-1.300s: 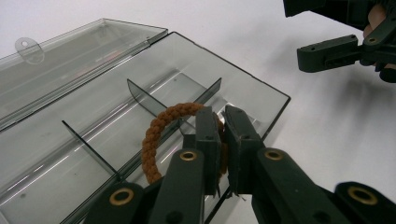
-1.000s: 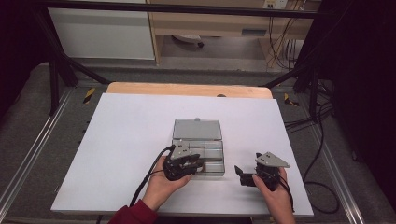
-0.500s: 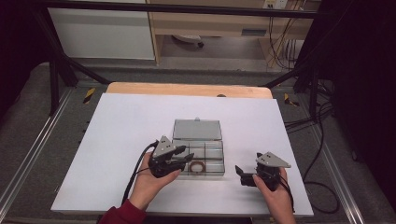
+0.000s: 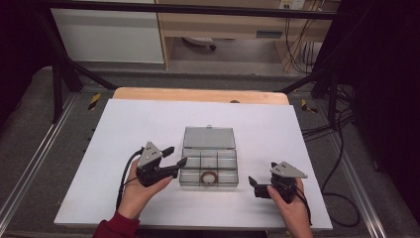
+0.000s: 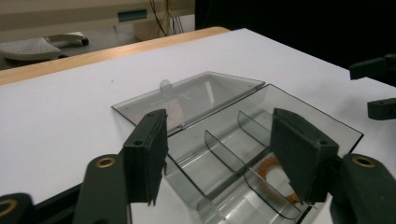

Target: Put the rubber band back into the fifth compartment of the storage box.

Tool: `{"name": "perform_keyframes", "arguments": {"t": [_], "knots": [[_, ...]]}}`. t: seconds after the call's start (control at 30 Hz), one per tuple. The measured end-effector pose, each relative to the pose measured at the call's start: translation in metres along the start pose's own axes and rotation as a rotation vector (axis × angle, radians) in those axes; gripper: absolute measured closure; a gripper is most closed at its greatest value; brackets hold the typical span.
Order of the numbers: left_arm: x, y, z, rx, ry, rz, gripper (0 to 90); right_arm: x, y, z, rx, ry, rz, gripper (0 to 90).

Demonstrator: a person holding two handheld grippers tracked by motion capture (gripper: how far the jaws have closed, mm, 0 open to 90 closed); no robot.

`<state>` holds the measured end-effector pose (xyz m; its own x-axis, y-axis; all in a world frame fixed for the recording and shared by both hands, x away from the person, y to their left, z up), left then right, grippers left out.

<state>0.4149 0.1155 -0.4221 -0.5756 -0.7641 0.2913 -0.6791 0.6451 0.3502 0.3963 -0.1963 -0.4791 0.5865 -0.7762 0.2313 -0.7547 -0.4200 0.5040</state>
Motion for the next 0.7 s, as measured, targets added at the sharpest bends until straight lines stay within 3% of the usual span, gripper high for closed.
{"name": "perform_keyframes", "arguments": {"t": [0.07,0.27,0.43,0.57,0.7], "knots": [[-0.005,0.002,0.0,0.014,-0.009,-0.008,32.0,0.0,0.001,0.0,0.0,-0.001,-0.001,3.1],[-0.012,0.002,-0.002,0.021,0.025,-0.021,18.8,0.0,0.006,-0.007,0.031,-0.022,-0.001,3.2],[-0.02,0.005,-0.006,0.011,0.03,-0.034,14.6,0.004,0.009,-0.029,0.07,-0.055,0.007,4.0],[-0.034,0.01,-0.013,-0.001,0.034,-0.069,11.5,0.01,0.008,-0.049,0.07,-0.005,0.015,4.2],[-0.043,0.013,-0.024,-0.001,0.03,-0.093,9.5,0.014,0.003,-0.065,0.063,0.011,0.002,4.3]]}}
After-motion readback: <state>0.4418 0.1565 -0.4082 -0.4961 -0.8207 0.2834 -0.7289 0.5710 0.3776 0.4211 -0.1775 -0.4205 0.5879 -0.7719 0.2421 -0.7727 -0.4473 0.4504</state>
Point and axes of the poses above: each handheld gripper's, and its own axes: y roughly backward along the jaws, z roughly out of its underside, x roughly to its right, the point moved 8 cm from there along -y, roughly forward along the jaws, and after that the axes turned 14 degrees about y, right-handed, at the moved point
